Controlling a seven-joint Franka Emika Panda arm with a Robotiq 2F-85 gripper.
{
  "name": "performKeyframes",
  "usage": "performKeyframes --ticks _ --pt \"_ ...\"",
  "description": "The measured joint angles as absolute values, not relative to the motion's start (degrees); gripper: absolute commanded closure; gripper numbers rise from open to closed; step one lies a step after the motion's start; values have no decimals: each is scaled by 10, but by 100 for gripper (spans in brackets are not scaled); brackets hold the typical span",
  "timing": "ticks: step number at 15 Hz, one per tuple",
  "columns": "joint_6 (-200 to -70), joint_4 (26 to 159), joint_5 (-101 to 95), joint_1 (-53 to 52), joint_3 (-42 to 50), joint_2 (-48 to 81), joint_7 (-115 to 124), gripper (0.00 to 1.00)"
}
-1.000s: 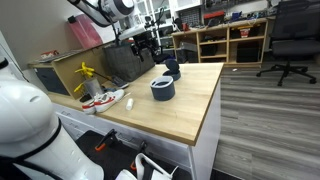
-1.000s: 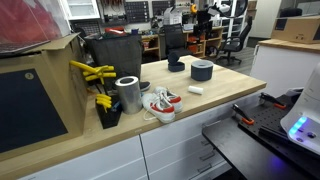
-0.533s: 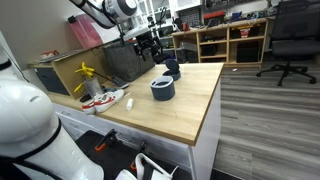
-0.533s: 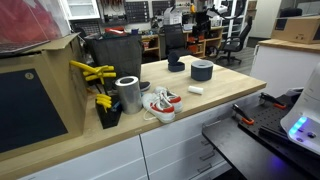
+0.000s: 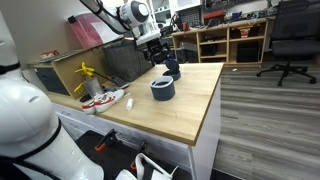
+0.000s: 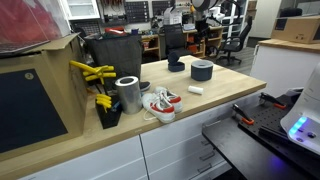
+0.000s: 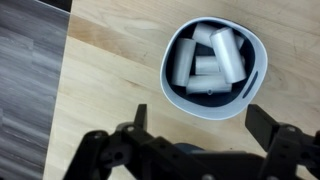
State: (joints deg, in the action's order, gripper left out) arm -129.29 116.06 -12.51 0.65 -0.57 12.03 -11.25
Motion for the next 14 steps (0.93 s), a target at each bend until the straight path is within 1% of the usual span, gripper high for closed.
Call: performKeyframes --ticks 8,14 --pt "-1233 1113 -122 18 -4 195 -154 0" --pt "-1232 1081 -118 21 -8 236 -177 0"
